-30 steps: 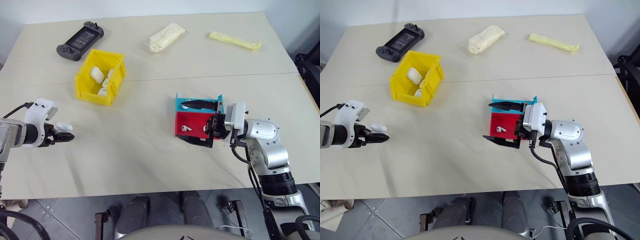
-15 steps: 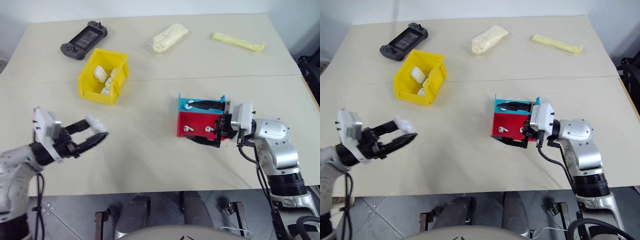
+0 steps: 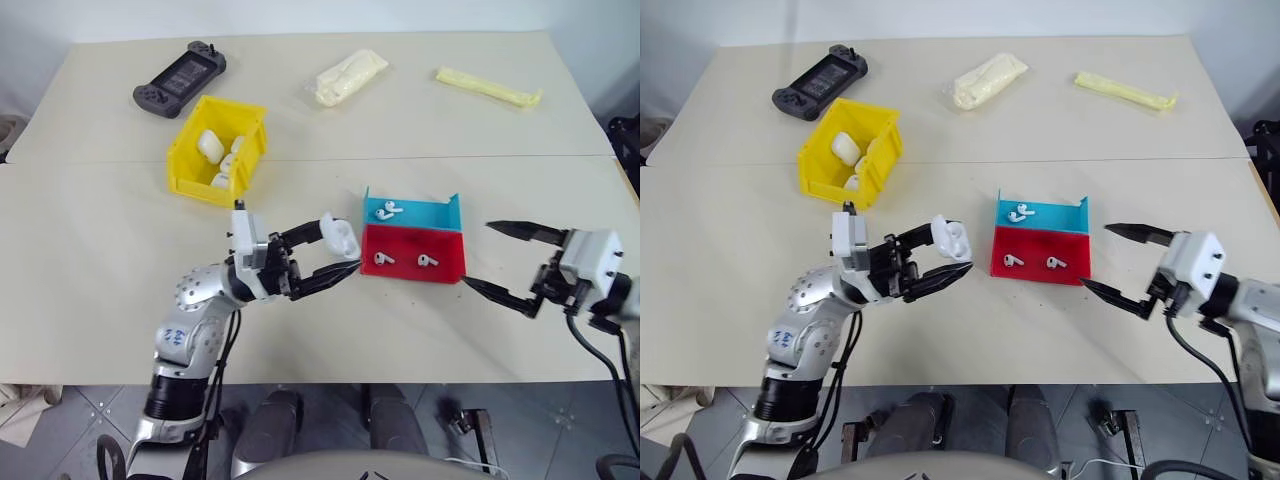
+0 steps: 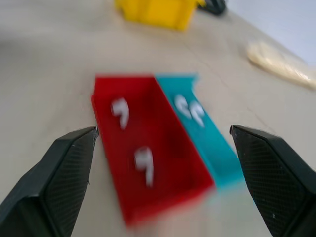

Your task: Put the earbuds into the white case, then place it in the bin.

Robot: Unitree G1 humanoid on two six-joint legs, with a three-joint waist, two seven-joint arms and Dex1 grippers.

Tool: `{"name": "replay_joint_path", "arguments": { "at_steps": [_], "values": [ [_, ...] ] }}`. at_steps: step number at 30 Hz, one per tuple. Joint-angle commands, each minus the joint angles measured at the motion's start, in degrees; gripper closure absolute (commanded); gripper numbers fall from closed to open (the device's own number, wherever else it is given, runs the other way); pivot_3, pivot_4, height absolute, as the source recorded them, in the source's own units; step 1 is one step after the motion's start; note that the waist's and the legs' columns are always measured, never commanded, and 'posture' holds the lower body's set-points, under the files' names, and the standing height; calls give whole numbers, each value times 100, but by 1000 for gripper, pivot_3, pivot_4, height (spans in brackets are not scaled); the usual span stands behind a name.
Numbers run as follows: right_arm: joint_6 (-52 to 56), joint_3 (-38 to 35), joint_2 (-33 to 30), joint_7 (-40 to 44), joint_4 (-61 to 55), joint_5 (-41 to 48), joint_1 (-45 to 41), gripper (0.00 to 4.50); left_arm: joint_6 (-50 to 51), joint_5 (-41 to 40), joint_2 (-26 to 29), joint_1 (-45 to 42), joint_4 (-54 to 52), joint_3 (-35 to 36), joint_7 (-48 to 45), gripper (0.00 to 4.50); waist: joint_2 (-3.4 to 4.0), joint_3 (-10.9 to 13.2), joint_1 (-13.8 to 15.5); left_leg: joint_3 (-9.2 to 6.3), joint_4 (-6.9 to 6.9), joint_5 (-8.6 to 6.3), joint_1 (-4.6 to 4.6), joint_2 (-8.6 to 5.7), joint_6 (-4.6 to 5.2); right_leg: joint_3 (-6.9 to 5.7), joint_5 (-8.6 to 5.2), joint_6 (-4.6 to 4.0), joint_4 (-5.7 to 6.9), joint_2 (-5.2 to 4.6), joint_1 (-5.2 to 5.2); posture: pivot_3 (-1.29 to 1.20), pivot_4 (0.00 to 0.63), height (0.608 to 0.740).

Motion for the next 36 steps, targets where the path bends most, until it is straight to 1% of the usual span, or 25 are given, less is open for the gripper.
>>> {"name": "replay_joint_path", "arguments": {
  "at_steps": [1, 3, 5, 8, 10, 12, 14, 16, 18, 20, 23, 25, 29, 31, 34, 36],
  "values": [
    [27, -654, -182, 94, -264, 84, 559, 0, -640, 112, -207, -182, 222, -311, -299, 1690, -1, 1, -3, 10, 0, -1, 3, -1, 2, 8, 1, 2, 0, 3, 0, 0, 150, 740],
    [209, -873, -311, 84, -330, -4, 901, 0, -951, 145, -350, -353, 479, -479, -529, 1690, -1, 1, 10, 27, -2, -4, 7, 0, 7, 21, 3, 5, -2, 7, -1, 0, 150, 740],
    [370, -895, -464, -14, -462, -110, 1011, 0, -1145, 152, -391, -401, 595, -517, -624, 1690, -3, 2, -7, 36, 4, -7, 7, 0, 12, 30, 8, 10, -6, 9, -1, 0, 150, 740],
    [841, -704, -731, -143, -713, -68, 827, 0, -1178, -16, -433, -390, 609, -409, -565, 1690, -3, 2, -27, 56, 3, -11, 15, 7, 19, 54, 13, 15, -9, 18, -1, 0, 150, 740],
    [1475, -375, -998, -258, -1023, 65, 514, 0, -1207, -4, -363, -369, 542, -397, -569, 1690, -2, 1, -23, 55, 3, -11, 15, 11, 18, 56, 14, 14, -8, 20, -4, 0, 150, 740],
    [2327, 300, -1341, -374, -1281, 261, -279, 0, -1201, 25, -233, -327, 463, -385, -592, 1690, -2, 1, -22, 55, 5, -11, 15, 17, 18, 62, 15, 14, -6, 21, -7, 0, 150, 740],
    [2999, 1020, -1642, -515, -1376, 64, -1057, 0, -1144, 31, -109, -279, 416, -361, -560, 1690, -1, 1, -7, 48, 8, -12, 11, 21, 17, 68, 16, 15, -7, 21, -12, 0, 150, 740],
    [3756, 1644, -1827, -535, -1486, 95, -1780, 0, -1184, 62, 3, -238, 410, -330, -568, 1690, -5, 3, 11, 46, 9, -13, 7, 21, 16, 62, 16, 15, -11, 20, -16, 0, 150, 740],
    [4422, 2299, -1858, -550, -1496, 36, -2589, 0, -1206, 65, 105, -233, 432, -287, -564, 1690, -5, 3, 30, 41, 13, -13, -5, 18, 17, 50, 17, 15, -20, 15, -18, 0, 150, 740],
    [4685, 2669, -1864, -500, -1499, -59, -3017, 0, -1199, 51, 165, -214, 402, -280, -532, 1690, -7, 4, 56, 40, 22, -16, -14, 16, 21, 45, 19, 17, -28, 10, -19, 0, 150, 740],
    [5317, 3730, -1800, -350, -1302, -548, -4022, 0, -1232, 109, 276, -172, 355, -302, -552, 1690, -7, 4, 71, 36, 48, -33, -26, 12, 35, 39, 20, 19, -32, 5, -20, 0, 150, 740],
    [5313, 4341, -1716, -230, -1060, -993, -4486, 0, -1271, 137, 310, -114, 340, -341, -575, 1690, -7, 4, 43, 37, 67, -42, -30, 11, 42, 39, 23, 25, -33, 1, -22, 0, 150, 740],
    [5455, 4803, -1567, -138, -791, -1327, -4931, 0, -1297, 166, 305, -36, 279, -403, -544, 1690, -7, 4, 22, 38, 77, -48, -32, 8, 47, 36, 26, 30, -34, -3, -20, 0, 150, 740],
    [5381, 5076, -1505, -97, -590, -1632, -5090, 0, -1266, 168, 286, 43, 180, -427, -452, 1690, -7, 4, 14, 38, 78, -48, -35, 9, 47, 35, 26, 30, -33, -2, -23, 0, 150, 740],
    [5361, 5287, -1419, 7, -406, -1851, -5181, 631, -1257, 190, 310, 141, 75, -464, -388, 1690, -7, 4, 8, 38, 78, -49, -35, 9, 46, 35, 26, 31, -31, -2, -24, 0, 150, 740],
    [5477, 5310, -1302, 24, -305, -1888, -5200, 1284, -1251, 211, 323, 185, 19, -463, -318, 1690, -7, 4, 4, 38, 78, -49, -35, 10, 46, 35, 26, 31, -30, -1, -24, 0, 150, 740]
  ]
}}
